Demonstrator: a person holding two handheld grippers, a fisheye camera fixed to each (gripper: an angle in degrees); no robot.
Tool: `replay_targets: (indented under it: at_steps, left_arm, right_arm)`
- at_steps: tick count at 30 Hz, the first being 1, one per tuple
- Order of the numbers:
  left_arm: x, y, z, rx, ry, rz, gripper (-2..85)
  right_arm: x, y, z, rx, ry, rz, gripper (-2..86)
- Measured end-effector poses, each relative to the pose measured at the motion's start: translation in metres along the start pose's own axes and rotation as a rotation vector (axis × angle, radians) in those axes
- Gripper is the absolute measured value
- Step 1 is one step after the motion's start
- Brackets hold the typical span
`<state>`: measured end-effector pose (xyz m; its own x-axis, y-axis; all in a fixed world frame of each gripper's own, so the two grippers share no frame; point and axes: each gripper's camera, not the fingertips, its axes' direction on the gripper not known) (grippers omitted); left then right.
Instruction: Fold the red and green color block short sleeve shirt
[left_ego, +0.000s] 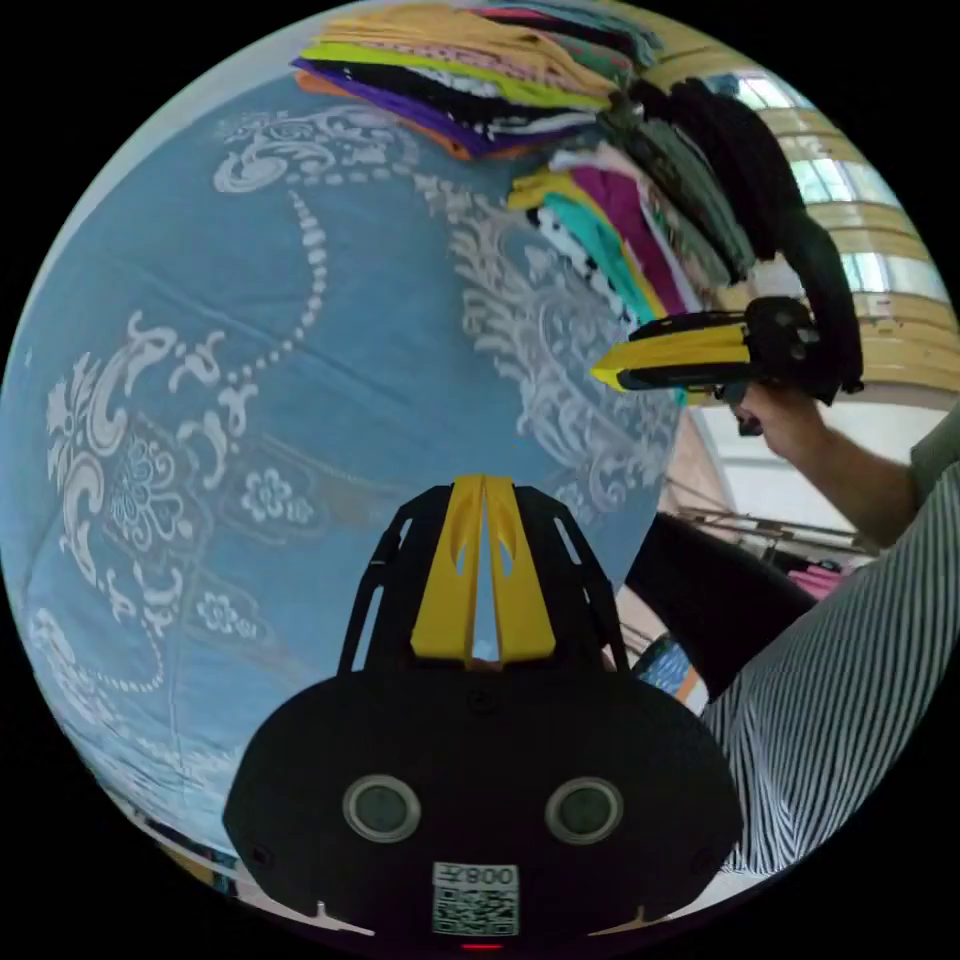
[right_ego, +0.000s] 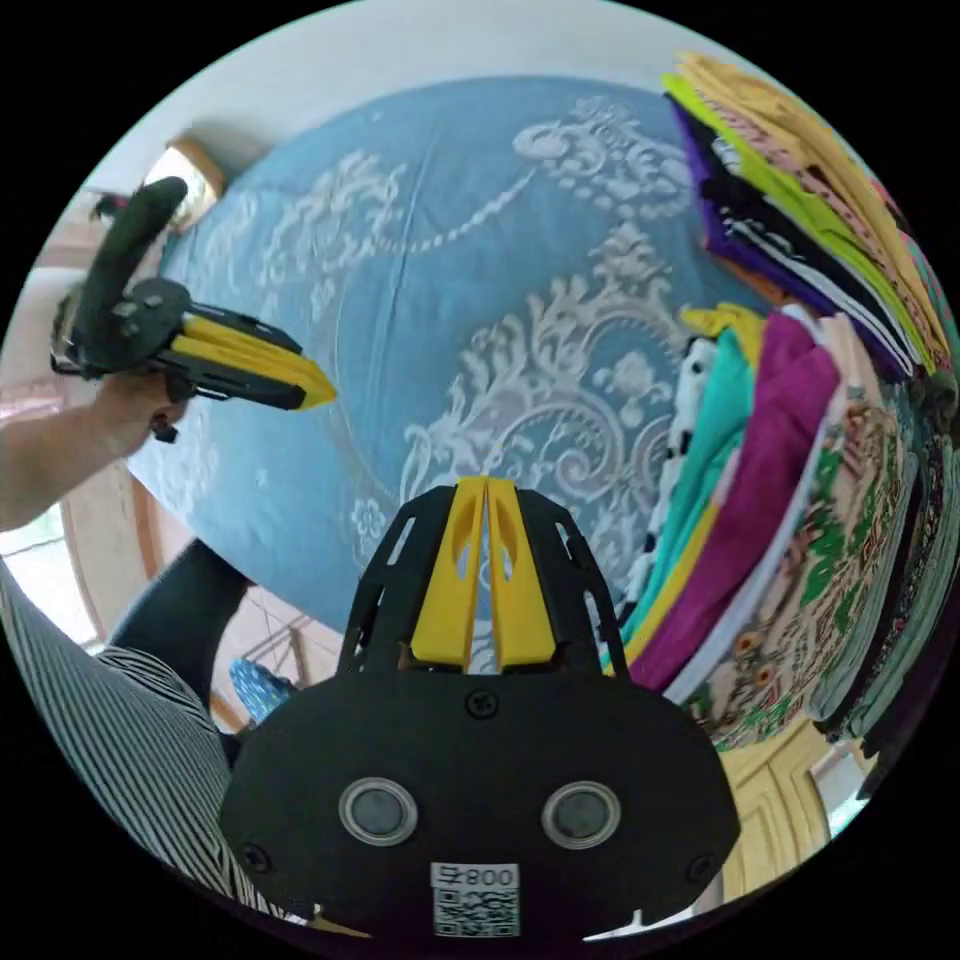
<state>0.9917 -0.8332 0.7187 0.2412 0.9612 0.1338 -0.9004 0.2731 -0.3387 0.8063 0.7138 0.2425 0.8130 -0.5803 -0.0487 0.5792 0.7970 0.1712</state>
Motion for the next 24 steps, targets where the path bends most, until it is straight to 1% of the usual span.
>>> replay_targets:
  at_steps: [2,3,5,6,10,12,14,15,17,20,22,24]
  left_arm:
    - [0.02,0.026,0.023,-0.047,-0.082,0.057,0.2]
    - [0.023,0.031,0.029,-0.065,-0.089,0.067,0.2]
    - [0.033,0.053,0.033,0.001,-0.102,0.097,0.3]
    - [0.035,0.059,0.034,0.014,-0.095,0.103,0.3]
    - [0.034,0.098,0.041,0.112,0.037,0.106,1.0]
    - [0.038,0.114,0.044,0.15,0.064,0.121,1.9]
    - [0.054,0.135,0.048,0.193,0.075,0.199,4.3]
    - [0.059,0.141,0.049,0.205,0.059,0.211,4.7]
    - [0.085,0.165,0.055,0.264,-0.096,0.264,4.6]
    - [0.116,0.194,0.064,0.328,-0.228,0.279,3.8]
    - [0.134,0.21,0.067,0.315,-0.286,0.254,2.4]
    - [0.151,0.227,0.066,0.278,-0.324,0.177,1.2]
  right_arm:
    - [-0.041,0.006,0.02,-0.077,0.063,-0.037,0.1]
    - [-0.049,0.007,0.021,-0.061,0.101,-0.017,0.1]
    - [-0.076,0.012,0.013,-0.02,0.196,0.003,0.1]
    - [-0.081,0.013,0.011,-0.014,0.211,0.013,0.1]
    - [-0.11,0.033,-0.001,0.1,0.291,0.12,0.1]
    - [-0.123,0.042,-0.005,0.145,0.338,0.143,0.1]
    - [-0.137,0.052,-0.01,0.19,0.388,0.173,0.1]
    - [-0.139,0.055,-0.012,0.203,0.392,0.184,0.1]
    - [-0.145,0.071,-0.019,0.266,0.398,0.207,0.1]
    - [-0.146,0.092,-0.029,0.348,0.375,0.239,0.0]
    - [-0.143,0.102,-0.038,0.37,0.345,0.258,0.0]
    - [-0.137,0.11,-0.052,0.343,0.274,0.281,0.0]
